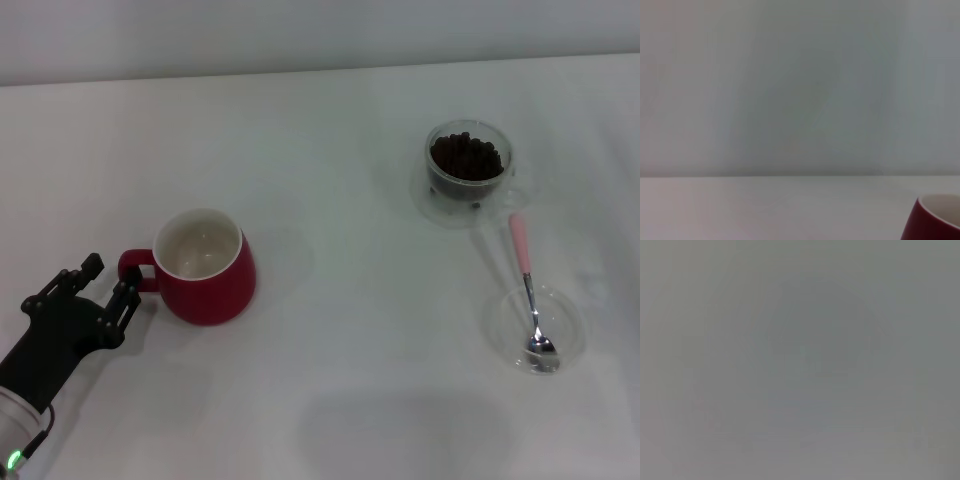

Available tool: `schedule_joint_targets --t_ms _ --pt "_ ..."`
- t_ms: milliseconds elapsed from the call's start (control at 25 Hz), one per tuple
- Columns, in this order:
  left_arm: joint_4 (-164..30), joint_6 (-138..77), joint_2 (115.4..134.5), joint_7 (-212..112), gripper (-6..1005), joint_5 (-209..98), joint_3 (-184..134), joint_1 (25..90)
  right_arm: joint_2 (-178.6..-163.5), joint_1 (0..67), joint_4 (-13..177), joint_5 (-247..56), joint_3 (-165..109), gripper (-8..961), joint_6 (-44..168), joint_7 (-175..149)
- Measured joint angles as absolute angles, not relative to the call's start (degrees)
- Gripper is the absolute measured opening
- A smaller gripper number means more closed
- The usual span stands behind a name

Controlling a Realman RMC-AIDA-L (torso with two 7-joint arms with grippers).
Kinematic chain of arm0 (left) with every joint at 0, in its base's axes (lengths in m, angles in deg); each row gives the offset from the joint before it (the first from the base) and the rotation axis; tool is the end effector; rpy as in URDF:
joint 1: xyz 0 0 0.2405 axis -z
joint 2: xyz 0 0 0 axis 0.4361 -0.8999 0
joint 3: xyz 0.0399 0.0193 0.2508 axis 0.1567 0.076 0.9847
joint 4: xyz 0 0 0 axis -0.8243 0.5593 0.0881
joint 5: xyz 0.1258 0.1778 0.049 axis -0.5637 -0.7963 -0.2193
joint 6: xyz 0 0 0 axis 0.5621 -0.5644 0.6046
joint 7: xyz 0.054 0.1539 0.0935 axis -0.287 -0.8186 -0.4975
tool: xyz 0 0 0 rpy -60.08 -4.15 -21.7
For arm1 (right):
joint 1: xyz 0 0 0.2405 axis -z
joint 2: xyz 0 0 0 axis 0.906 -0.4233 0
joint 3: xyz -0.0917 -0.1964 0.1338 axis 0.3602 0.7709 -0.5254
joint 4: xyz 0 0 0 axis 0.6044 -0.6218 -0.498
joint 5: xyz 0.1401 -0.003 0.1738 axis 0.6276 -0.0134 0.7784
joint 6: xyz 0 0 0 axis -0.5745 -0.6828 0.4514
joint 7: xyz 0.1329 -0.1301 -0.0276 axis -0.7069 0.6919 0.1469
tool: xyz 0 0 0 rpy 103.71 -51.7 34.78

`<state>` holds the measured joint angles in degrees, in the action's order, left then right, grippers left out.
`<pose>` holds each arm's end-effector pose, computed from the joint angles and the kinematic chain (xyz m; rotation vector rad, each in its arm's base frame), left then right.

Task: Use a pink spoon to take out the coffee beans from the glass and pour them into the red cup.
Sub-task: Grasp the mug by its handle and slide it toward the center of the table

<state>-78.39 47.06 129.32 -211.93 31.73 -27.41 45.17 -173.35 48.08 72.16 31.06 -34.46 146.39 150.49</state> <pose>-0.3354 0.2929 -0.1085 -1.9834 -0.7214 -0.7161 0.4236 0.3055 0.0476 -1.2304 0.7391 0.7090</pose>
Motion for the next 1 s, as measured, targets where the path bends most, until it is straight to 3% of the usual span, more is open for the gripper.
schedule_joint_targets --t_ms 360,1000 --pt "-78.36 46.76 129.24 -211.42 444 31.82 -27.47 45.44 -173.35 47.9 71.85 30.88 -34.42 750 146.4 150.49" --pt "-77.22 42.84 129.3 -211.55 423 31.73 -27.47 47.22 -173.35 48.0 71.56 30.88 -34.42 748 146.4 150.49"
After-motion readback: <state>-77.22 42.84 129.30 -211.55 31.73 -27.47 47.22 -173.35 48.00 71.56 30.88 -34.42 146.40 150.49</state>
